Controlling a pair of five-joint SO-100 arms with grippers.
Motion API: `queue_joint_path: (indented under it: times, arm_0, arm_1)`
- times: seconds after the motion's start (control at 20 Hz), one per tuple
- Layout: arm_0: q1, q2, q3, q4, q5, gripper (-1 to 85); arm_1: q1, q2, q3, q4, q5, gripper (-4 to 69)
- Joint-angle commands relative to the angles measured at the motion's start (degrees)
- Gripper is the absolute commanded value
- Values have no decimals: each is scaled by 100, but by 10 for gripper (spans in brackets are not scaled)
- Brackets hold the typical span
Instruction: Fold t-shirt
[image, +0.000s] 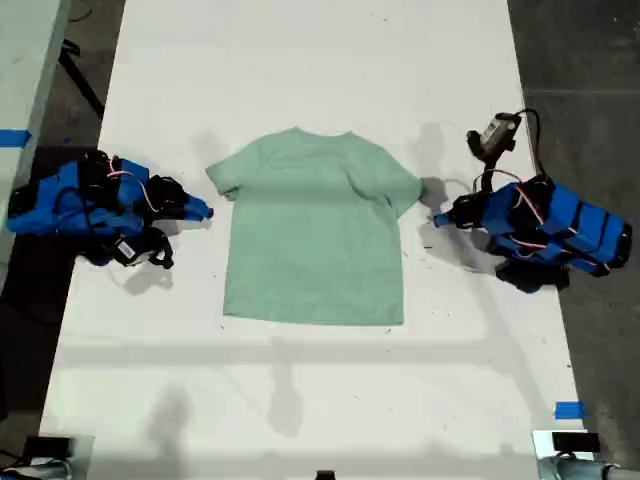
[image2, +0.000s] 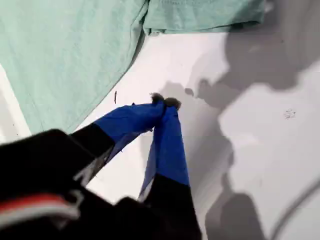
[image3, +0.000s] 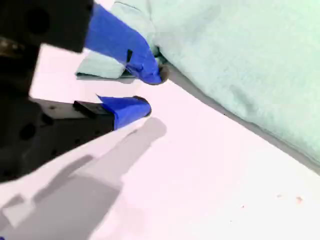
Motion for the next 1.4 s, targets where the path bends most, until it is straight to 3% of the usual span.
queue_joint_path:
  times: [0.0,0.45,0.55,0.75,0.95,1.35]
  arm_0:
    - [694,18,-9,-9,281,29]
    - [729,18,-9,-9,255,36]
    - [686,18,-18,0,220,0]
    - [545,18,-246,-97,35,0]
    - [220,-967,-1318,-105,114,0]
    - [-527,-4307,-4201,-141,1072,0]
  arm_1:
    - [-527,9,-18,-141,3999,-8]
    - [-624,9,-18,-141,4052,-8]
    - [-703,9,-70,-132,4052,-8]
    - [-791,9,-606,185,3999,-7]
    - [-431,-668,-1696,299,3560,-6]
    - [571,-3999,-4649,202,2197,-6]
